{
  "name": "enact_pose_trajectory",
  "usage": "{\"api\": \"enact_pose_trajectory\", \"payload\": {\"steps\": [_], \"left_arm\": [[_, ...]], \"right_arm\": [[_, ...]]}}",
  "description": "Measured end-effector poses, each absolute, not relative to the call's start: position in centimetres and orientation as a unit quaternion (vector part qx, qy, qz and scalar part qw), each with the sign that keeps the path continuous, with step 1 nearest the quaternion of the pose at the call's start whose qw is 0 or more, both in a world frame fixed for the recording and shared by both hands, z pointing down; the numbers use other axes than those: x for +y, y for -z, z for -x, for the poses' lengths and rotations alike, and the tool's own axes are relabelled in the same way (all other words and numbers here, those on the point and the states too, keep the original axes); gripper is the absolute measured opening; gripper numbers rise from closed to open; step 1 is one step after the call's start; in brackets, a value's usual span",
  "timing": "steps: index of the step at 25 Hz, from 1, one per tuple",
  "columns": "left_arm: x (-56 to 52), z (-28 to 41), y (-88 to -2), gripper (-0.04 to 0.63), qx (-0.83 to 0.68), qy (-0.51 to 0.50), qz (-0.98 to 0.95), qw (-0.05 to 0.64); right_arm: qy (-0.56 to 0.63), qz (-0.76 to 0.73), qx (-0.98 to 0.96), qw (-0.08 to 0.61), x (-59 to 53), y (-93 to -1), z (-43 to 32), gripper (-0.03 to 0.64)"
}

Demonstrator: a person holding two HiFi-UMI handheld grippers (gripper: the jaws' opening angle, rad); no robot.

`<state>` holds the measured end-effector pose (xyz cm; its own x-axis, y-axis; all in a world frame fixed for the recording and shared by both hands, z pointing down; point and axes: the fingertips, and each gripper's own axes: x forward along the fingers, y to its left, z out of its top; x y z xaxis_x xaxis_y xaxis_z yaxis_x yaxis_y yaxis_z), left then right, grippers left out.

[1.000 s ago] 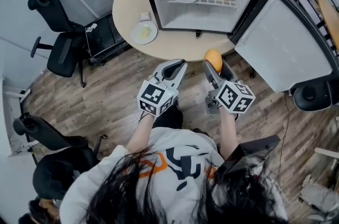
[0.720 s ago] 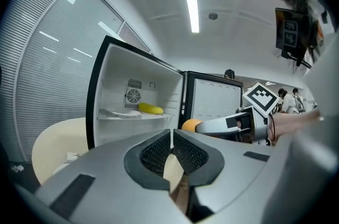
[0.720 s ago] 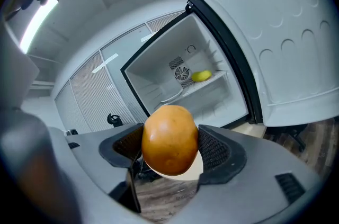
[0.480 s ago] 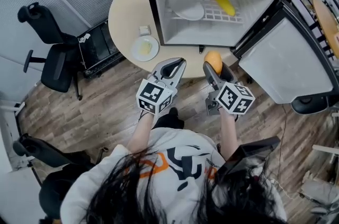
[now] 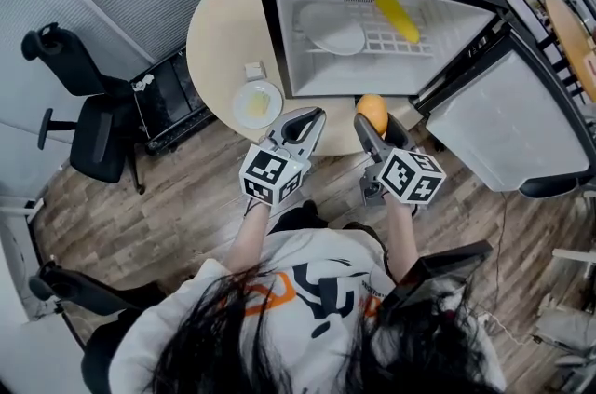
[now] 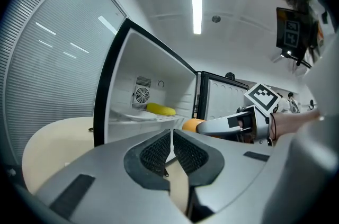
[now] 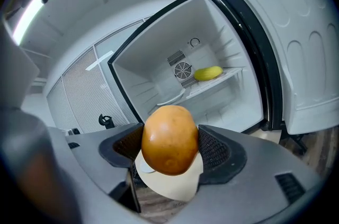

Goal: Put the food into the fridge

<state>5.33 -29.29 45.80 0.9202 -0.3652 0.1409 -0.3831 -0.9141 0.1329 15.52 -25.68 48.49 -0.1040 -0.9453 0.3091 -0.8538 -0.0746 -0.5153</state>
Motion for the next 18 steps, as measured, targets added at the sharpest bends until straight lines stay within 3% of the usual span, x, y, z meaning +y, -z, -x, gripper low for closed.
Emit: {"api": "enact_pose_trajectory", "payload": {"steps": [18], "left_arm": [[-31.8, -6.9, -47.2, 0.025, -0.226, -0.067, -0.966, 0.104]], "right_arm": [[0.283, 0.647, 0.704, 0.071, -29.4, -45.2, -18.2, 0.333]]}}
